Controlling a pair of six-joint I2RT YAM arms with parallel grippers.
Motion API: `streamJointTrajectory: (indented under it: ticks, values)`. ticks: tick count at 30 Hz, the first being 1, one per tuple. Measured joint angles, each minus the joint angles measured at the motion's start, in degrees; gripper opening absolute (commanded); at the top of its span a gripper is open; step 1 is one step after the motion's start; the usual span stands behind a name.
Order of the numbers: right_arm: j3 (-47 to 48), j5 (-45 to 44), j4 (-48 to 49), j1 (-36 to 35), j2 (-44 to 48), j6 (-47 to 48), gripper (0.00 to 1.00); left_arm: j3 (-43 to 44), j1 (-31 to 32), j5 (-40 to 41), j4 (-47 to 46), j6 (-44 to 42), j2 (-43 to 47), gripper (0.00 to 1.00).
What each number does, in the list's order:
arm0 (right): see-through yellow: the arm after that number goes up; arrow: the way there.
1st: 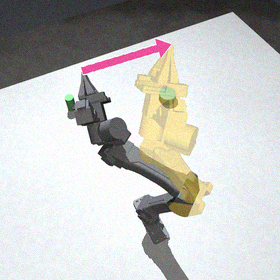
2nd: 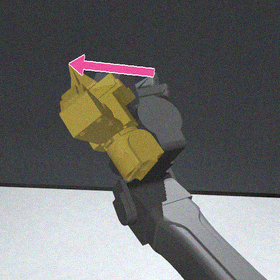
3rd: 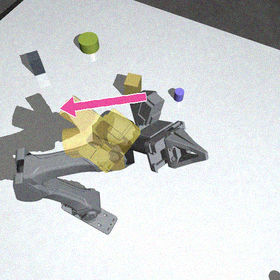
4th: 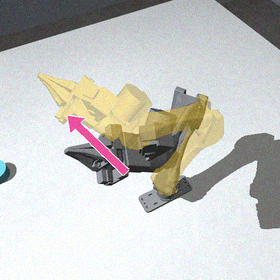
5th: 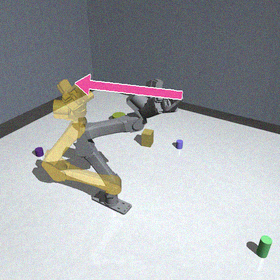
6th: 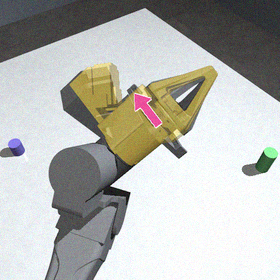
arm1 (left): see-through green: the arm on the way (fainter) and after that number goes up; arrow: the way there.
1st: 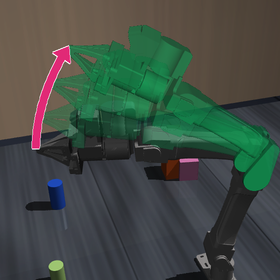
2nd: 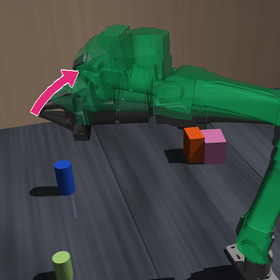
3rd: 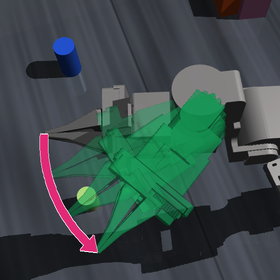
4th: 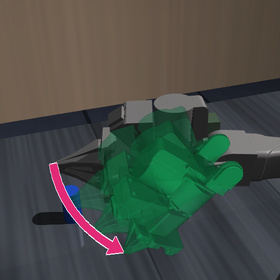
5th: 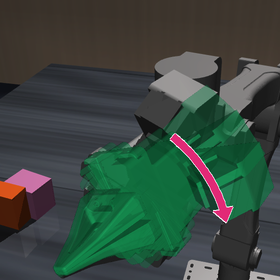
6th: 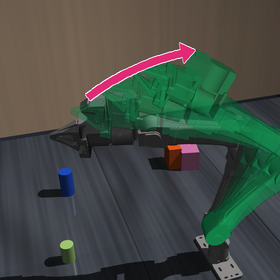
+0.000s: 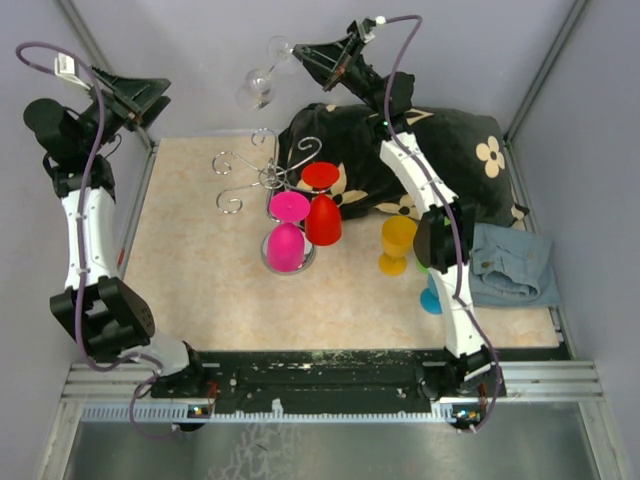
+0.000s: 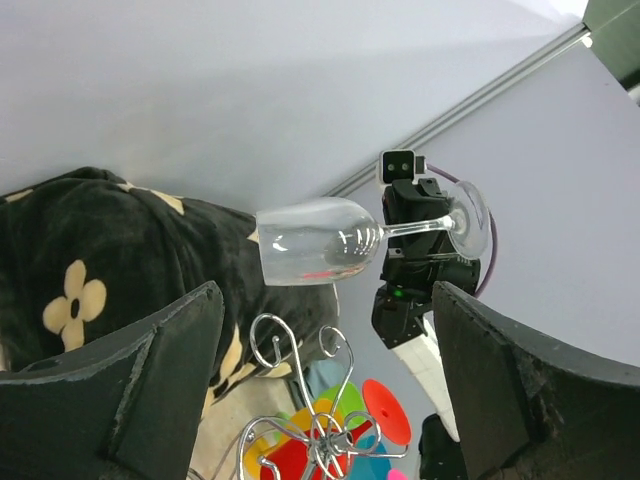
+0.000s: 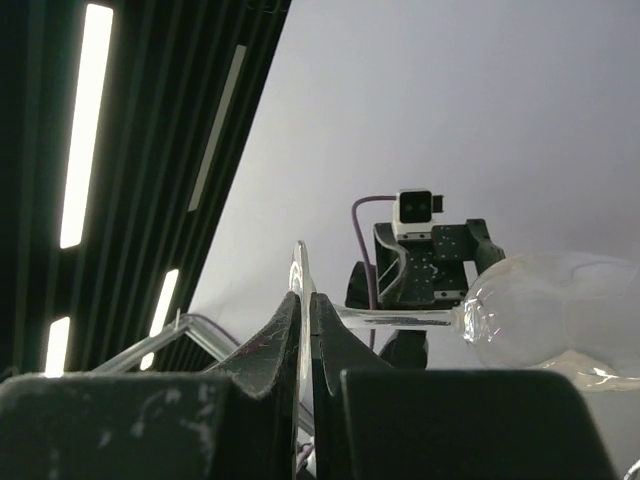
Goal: Take the wine glass off the wine glass rack
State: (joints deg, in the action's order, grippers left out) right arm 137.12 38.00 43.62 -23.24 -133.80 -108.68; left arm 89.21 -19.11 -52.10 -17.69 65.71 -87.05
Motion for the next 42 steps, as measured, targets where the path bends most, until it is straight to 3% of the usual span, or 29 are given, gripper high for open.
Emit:
streamJointTrajectory:
  ticks: [12, 18, 42]
  values:
    - [-1.4, -2.8, 10.0, -2.1, 0.0, -4.4, 0.00, -0.2, 0.7, -4.8, -10.4, 8.1, -4.2, 0.92]
    - [-2.6, -4.0, 12.9, -3.6, 0.0, -5.7, 0.00, -0.2, 4.2, -6.5, -13.7, 9.5, -4.5, 0.92]
    - [-5.2, -6.1, 19.1, -4.3, 0.0, -7.5, 0.00, -0.1, 13.3, -7.8, -14.5, 9.0, -7.5, 0.91]
